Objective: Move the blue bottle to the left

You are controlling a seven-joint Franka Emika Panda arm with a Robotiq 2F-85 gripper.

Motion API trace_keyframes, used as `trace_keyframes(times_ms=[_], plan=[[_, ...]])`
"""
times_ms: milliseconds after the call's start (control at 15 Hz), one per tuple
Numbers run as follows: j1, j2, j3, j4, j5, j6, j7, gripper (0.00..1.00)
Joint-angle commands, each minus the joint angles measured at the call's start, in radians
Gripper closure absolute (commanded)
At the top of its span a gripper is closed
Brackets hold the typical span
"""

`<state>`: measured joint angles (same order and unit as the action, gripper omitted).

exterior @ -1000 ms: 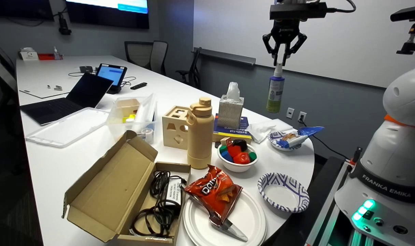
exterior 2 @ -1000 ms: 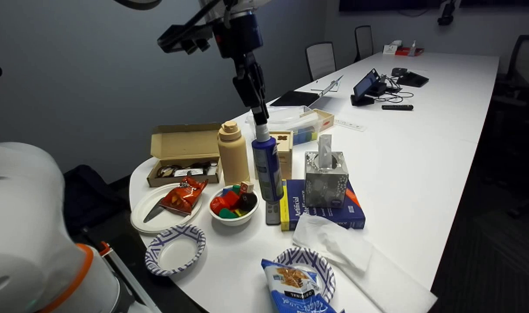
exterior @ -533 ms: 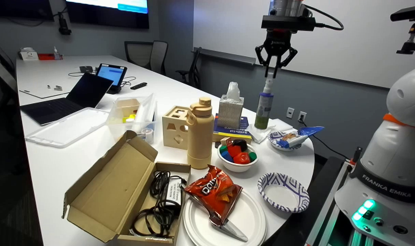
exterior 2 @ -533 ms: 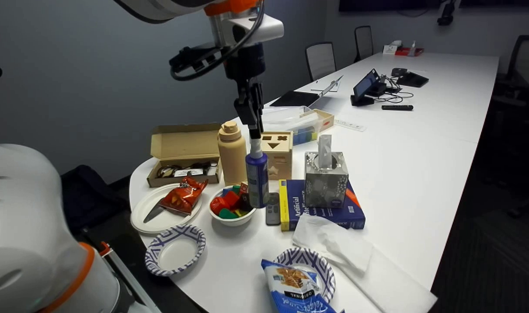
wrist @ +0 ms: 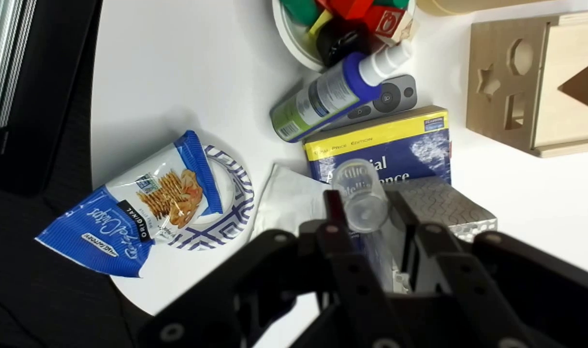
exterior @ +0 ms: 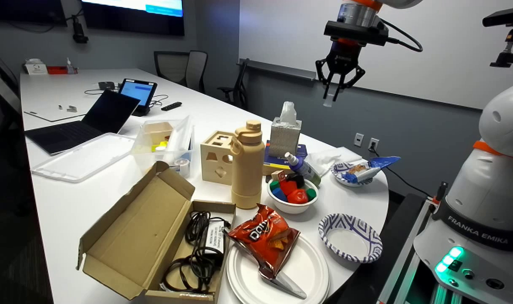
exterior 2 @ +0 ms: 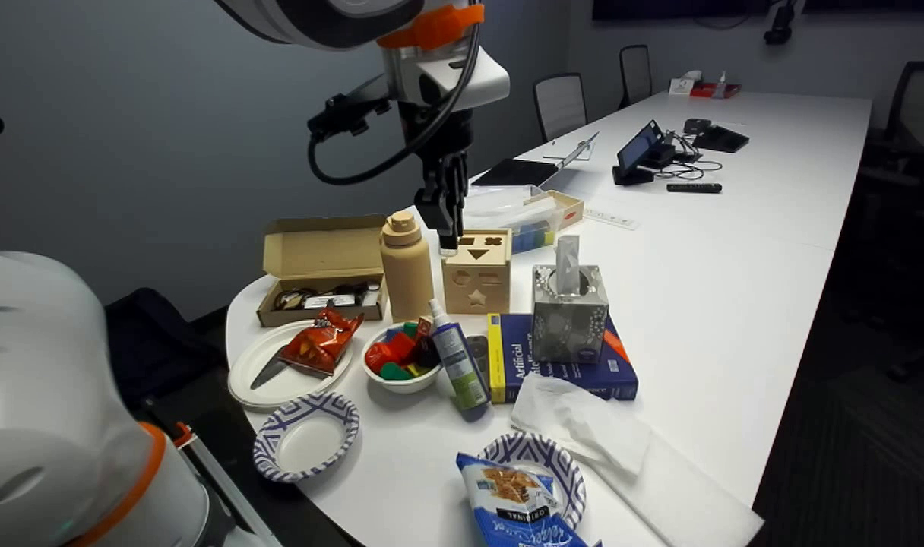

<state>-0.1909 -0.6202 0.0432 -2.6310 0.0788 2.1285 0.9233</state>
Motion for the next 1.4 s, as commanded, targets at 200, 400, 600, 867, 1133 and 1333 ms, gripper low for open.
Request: trace_keyframes(times_ms=[200, 400, 600, 867, 1133, 1333], plan=[[-0.024, -0.016, 0.026, -0.027, -0.034, 0.026, 0.023, 0.94], [-0.039, -0.004, 0.03, -0.049, -0.056, 0.044, 0.031, 0.94], [-0.049, 0.012, 0.017, -0.121, -0.058, 0.143, 0.024, 0.94], [-0.08, 0.158, 0.014, -0.147, -0.053, 0.333, 0.036, 0.94], [-0.089, 0.334, 0.006, -0.15, -0.052, 0.507, 0.05, 0.94], [-0.078, 0.465, -0.013, -0.151, -0.053, 0.605, 0.057, 0.94]])
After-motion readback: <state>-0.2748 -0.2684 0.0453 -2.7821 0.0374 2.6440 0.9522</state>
